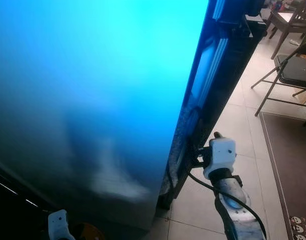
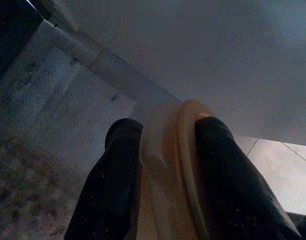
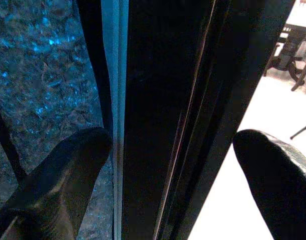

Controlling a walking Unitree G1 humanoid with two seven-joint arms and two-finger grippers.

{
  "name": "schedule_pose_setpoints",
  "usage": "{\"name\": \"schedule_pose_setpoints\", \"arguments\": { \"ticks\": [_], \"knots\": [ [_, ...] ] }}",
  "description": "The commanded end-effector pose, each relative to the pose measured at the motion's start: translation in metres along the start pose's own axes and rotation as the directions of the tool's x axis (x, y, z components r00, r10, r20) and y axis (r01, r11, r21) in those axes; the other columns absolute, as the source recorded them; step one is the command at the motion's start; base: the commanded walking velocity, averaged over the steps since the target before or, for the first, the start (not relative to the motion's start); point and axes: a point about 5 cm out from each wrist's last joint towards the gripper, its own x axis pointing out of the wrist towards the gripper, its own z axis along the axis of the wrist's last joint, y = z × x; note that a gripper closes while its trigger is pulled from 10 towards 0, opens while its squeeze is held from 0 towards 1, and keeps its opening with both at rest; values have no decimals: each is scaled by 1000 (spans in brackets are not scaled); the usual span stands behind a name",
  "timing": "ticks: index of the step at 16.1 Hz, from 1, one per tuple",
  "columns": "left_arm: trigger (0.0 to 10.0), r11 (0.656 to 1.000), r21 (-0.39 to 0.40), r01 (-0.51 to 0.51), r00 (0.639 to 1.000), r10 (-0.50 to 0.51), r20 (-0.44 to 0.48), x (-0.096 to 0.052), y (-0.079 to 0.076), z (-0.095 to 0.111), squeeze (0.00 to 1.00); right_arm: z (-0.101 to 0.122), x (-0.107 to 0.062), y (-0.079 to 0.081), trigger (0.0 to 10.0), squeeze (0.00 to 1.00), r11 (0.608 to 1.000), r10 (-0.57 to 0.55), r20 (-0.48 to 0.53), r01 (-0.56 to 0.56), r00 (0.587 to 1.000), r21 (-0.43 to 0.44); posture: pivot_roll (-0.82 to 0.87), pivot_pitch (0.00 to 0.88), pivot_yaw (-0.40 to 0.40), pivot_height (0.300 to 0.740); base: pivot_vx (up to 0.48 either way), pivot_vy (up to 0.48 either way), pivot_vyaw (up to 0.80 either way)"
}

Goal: Restocking fridge

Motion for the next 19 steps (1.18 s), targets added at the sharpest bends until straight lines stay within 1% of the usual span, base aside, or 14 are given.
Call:
{"name": "schedule_pose_setpoints", "arguments": {
  "ticks": [1,3,5,7,9,11,12,13,14,17,18,19],
  "knots": [
    [10000,1000,13,-5,999,6,-50,-3,2,-13,0,3,4,-4,10000,0,1000,-14,16,14,1000,-4,-161,94,-38,740,0,0,0],
    [10000,1000,13,-3,999,4,-51,-3,2,-13,0,7,11,-15,10000,0,997,-76,39,77,996,-29,-164,101,-40,740,0,0,0],
    [10000,1000,12,-3,999,4,-51,-3,1,-12,0,7,14,-20,10000,0,994,-99,41,101,994,-35,-163,102,-41,740,0,0,0],
    [10000,1000,10,-4,999,4,-52,-2,1,-12,0,6,18,-22,10000,0,995,-92,42,94,995,-45,-156,106,-43,740,0,0,0],
    [10000,1000,6,-6,999,7,-51,-2,1,-12,0,8,18,-25,10000,0,990,-128,55,131,990,-53,-156,107,-44,740,0,0,0],
    [10000,1000,6,-7,999,7,-52,-2,1,-12,0,6,14,-34,10000,0,980,-188,53,191,981,-60,-162,109,-41,740,0,0,0],
    [10000,1000,7,-6,999,6,-52,-2,1,-12,0,2,10,-42,10000,0,969,-236,44,238,971,-66,-164,110,-40,740,0,0,0],
    [10000,1000,8,-5,999,5,-52,-2,1,-12,0,0,7,-47,10000,0,962,-261,39,263,965,-71,-165,110,-40,740,0,0,0],
    [10000,1000,8,-3,999,4,-53,-2,0,-12,0,-5,0,-59,10000,0,946,-314,24,315,949,-79,-169,111,-38,740,0,0,0],
    [10000,1000,9,1,999,-1,-54,-2,0,-12,0,-18,-13,-81,10000,0,915,-393,-16,390,919,-106,-173,110,-37,740,0,0,0],
    [10000,1000,10,2,999,-1,-55,-2,0,-12,0,-22,-16,-87,10000,0,902,-424,-24,420,905,-104,-176,111,-36,740,0,0,0],
    [10000,1000,10,2,999,-1,-55,-2,0,-12,0,-22,-16,-87,10000,0,902,-424,-24,420,905,-104,-176,111,-36,740,0,0,0]
  ]
}}
